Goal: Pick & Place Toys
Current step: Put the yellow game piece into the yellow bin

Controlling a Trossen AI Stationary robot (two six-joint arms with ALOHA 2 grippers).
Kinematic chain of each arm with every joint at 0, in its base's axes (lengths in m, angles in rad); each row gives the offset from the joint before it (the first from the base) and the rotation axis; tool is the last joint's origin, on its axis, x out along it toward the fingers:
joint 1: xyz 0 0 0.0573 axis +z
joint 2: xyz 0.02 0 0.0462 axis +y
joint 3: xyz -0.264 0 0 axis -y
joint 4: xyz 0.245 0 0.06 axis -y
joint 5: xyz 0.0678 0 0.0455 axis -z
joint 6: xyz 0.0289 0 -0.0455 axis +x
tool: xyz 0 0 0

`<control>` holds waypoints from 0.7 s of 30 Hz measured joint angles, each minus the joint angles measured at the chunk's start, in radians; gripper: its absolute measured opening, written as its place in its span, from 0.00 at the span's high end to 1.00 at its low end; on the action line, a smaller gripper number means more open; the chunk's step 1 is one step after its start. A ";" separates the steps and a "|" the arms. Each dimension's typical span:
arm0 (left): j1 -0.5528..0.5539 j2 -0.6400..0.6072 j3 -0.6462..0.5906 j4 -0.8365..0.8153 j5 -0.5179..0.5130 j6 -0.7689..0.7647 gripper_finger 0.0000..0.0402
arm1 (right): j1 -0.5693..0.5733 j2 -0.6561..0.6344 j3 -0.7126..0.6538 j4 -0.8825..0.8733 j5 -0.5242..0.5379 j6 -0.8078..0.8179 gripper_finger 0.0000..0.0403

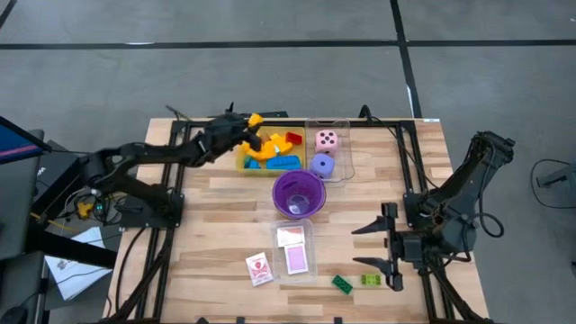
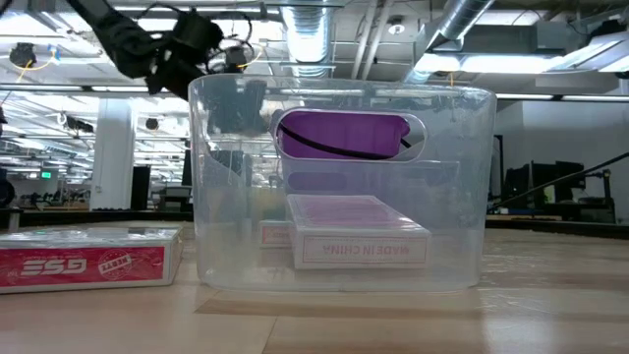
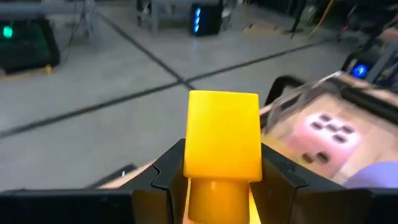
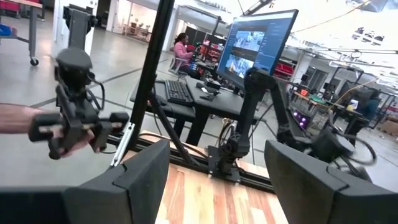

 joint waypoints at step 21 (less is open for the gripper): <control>0.028 0.283 0.018 0.049 0.019 -0.072 0.67 | 0.030 0.000 0.000 -0.019 0.004 0.009 0.37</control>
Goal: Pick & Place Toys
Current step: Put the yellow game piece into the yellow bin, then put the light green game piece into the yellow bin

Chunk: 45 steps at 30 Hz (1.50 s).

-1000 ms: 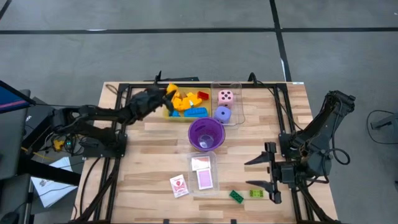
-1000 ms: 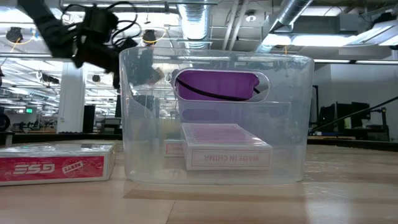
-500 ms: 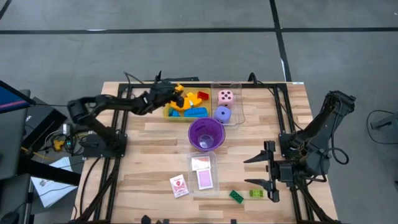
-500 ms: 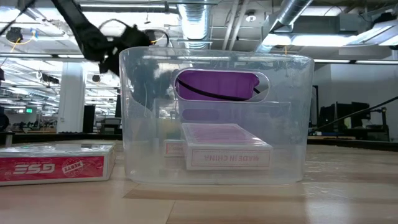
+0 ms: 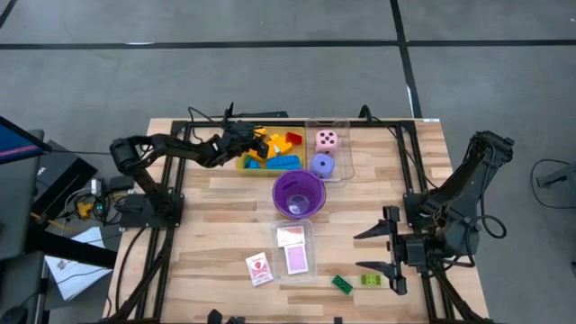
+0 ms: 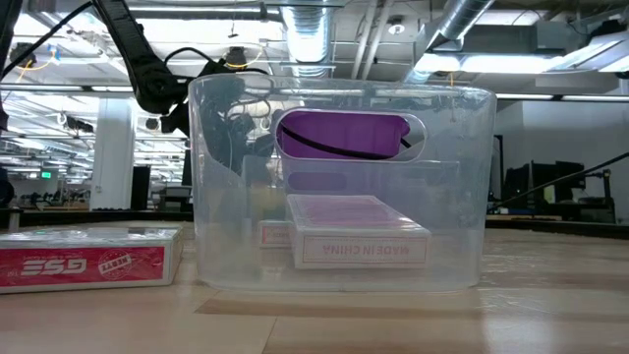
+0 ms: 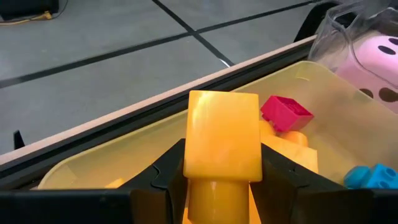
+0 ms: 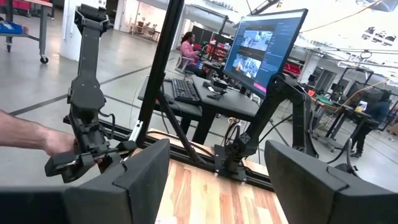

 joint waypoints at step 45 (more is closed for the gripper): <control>-0.154 -0.702 0.000 -0.317 0.352 0.081 0.40 | 0.000 0.000 0.000 -0.023 0.007 0.018 0.37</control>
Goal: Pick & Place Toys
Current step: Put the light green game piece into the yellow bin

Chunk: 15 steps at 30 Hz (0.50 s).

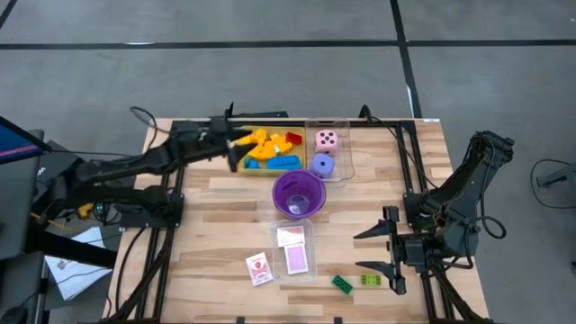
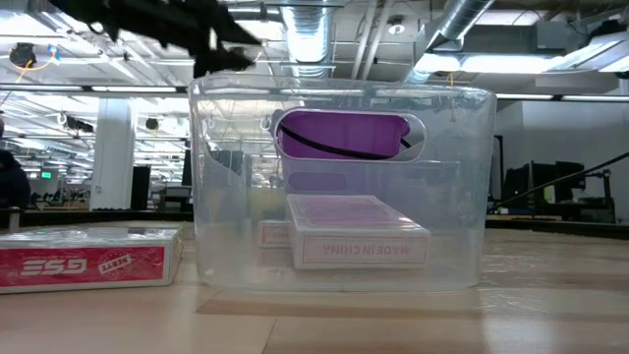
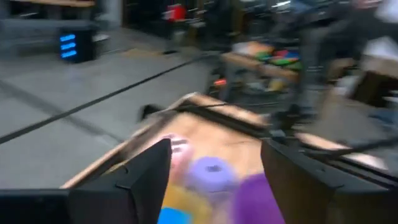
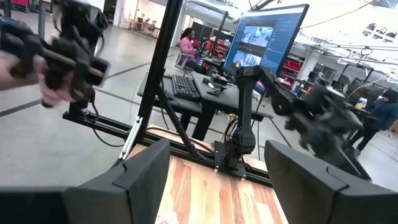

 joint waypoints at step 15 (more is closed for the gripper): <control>-1.001 -0.030 0.000 0.199 -0.121 0.268 0.10 | -0.001 0.000 0.000 -0.032 0.131 0.073 0.37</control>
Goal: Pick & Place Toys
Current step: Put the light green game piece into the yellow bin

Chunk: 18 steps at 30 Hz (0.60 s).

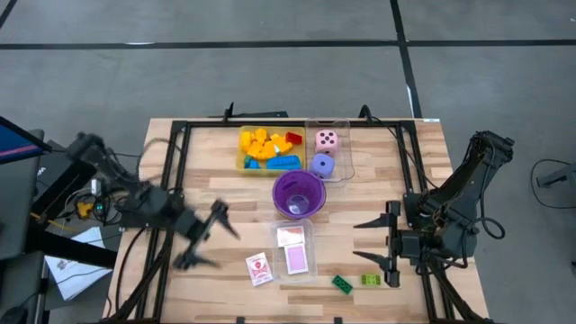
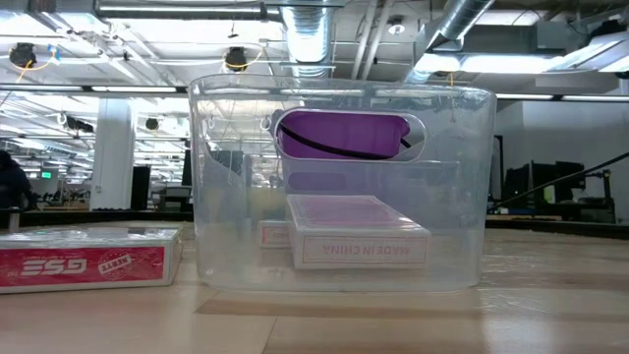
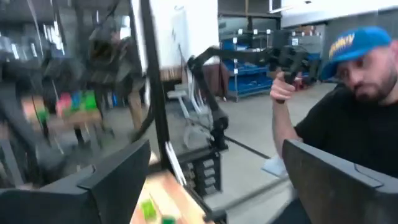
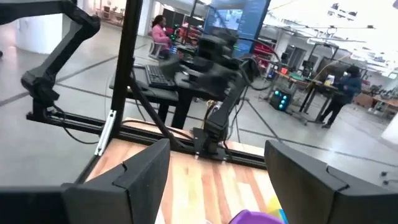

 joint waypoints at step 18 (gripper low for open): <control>-0.337 0.435 0.045 0.600 -0.783 0.630 0.05 | -0.088 -0.001 0.000 -0.467 -0.124 0.643 0.37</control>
